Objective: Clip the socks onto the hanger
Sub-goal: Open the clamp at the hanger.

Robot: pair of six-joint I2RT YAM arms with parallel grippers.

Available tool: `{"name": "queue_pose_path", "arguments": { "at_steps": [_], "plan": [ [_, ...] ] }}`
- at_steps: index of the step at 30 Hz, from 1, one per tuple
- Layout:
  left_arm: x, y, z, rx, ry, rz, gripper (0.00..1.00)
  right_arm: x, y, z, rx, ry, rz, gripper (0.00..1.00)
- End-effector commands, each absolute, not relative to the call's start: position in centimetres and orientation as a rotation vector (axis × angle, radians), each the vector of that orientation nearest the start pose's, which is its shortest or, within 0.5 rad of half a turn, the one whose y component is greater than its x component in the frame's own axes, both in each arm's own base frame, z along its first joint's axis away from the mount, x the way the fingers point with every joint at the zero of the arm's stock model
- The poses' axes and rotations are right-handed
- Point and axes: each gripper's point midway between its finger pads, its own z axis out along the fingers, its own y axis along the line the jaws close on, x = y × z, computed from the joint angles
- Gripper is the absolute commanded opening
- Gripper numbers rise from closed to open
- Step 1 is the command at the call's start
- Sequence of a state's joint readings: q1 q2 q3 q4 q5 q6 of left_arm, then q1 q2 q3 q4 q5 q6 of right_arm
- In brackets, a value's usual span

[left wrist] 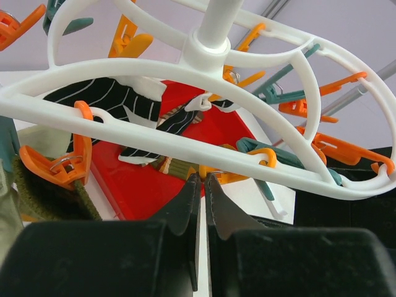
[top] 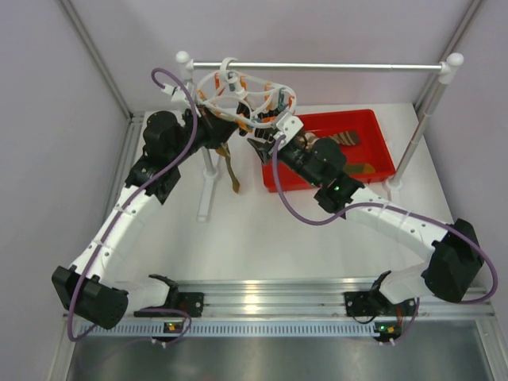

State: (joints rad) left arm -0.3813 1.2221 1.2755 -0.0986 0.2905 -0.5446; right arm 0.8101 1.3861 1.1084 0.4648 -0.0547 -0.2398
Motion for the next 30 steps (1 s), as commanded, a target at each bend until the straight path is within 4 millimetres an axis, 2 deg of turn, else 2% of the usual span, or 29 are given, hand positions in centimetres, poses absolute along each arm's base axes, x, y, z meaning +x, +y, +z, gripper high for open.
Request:
{"name": "queue_pose_path", "arguments": {
  "at_steps": [1,12,21,28,30],
  "plan": [
    [33.8,-21.8,40.9,0.151,1.65,-0.952,0.0,33.4,33.7,41.1,-0.672,1.086,0.498,0.5],
    [33.4,-22.1,41.2,0.174,1.642,-0.979,0.0,33.3,35.7,40.8,-0.773,1.028,0.558,0.49],
    [33.1,-22.4,40.9,0.187,1.652,-0.998,0.0,33.4,36.1,41.0,-0.787,0.985,0.545,0.44],
    [32.8,-22.7,40.6,0.199,1.662,-1.023,0.0,33.8,35.9,41.4,-0.78,0.967,0.528,0.34],
    [32.8,-22.8,40.6,0.201,1.664,-1.027,0.0,33.9,35.8,41.4,-0.786,0.963,0.528,0.26]
  ]
}}
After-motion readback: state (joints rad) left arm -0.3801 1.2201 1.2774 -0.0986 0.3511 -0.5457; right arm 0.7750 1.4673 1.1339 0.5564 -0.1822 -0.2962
